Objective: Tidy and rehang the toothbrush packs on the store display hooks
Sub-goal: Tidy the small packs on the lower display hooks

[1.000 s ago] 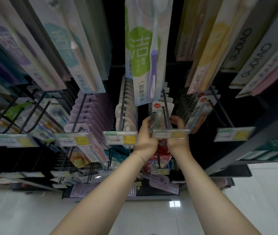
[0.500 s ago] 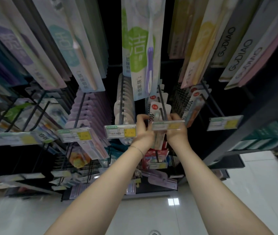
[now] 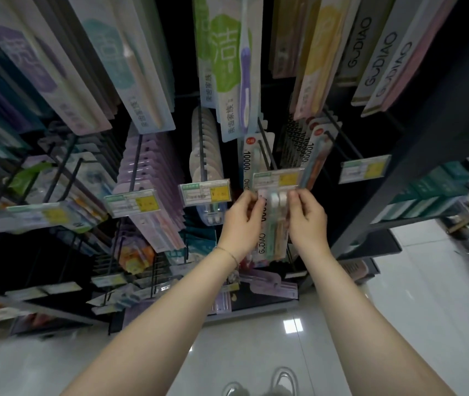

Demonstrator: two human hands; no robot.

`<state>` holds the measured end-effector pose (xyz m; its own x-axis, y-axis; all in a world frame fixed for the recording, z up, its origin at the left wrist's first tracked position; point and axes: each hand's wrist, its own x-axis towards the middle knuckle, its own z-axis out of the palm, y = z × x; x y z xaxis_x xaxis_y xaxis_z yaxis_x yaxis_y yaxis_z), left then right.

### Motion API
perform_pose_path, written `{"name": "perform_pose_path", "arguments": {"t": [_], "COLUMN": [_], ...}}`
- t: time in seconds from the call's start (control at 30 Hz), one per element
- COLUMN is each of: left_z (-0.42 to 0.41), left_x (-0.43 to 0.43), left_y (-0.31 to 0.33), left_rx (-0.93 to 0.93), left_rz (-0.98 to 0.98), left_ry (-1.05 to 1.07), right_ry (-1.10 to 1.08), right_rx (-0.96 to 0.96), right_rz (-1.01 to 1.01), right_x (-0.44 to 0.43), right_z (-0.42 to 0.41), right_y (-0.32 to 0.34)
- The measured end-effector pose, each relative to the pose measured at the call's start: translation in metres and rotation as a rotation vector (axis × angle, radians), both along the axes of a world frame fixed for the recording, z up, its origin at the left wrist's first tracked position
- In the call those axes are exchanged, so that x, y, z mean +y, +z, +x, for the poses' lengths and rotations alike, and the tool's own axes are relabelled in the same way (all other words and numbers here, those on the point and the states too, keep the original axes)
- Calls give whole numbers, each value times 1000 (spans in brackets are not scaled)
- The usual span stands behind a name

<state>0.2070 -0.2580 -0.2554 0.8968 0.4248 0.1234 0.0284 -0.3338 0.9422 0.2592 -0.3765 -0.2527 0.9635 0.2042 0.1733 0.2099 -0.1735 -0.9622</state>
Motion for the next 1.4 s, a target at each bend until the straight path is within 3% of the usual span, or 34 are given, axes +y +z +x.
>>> {"name": "perform_pose_path", "arguments": {"t": [0.47, 0.7, 0.9, 1.27, 1.4], "left_z": [43, 76, 98, 113, 115], "left_x": [-73, -105, -112, -106, -102], "left_y": [-4, 8, 12, 24, 24], "left_rx": [151, 106, 61, -150, -141], "left_rz": [-48, -67, -155, -119, -115], "left_ry": [-35, -10, 58, 92, 59], "right_ry": [-146, -205, -118, -20, -4], "right_rx": [175, 121, 108, 64, 47], "right_rz": [9, 81, 55, 63, 66], "right_x": [-69, -95, -103, -108, -110], "right_z": [42, 71, 91, 95, 98], "right_y": [-17, -12, -8, 3, 7]}}
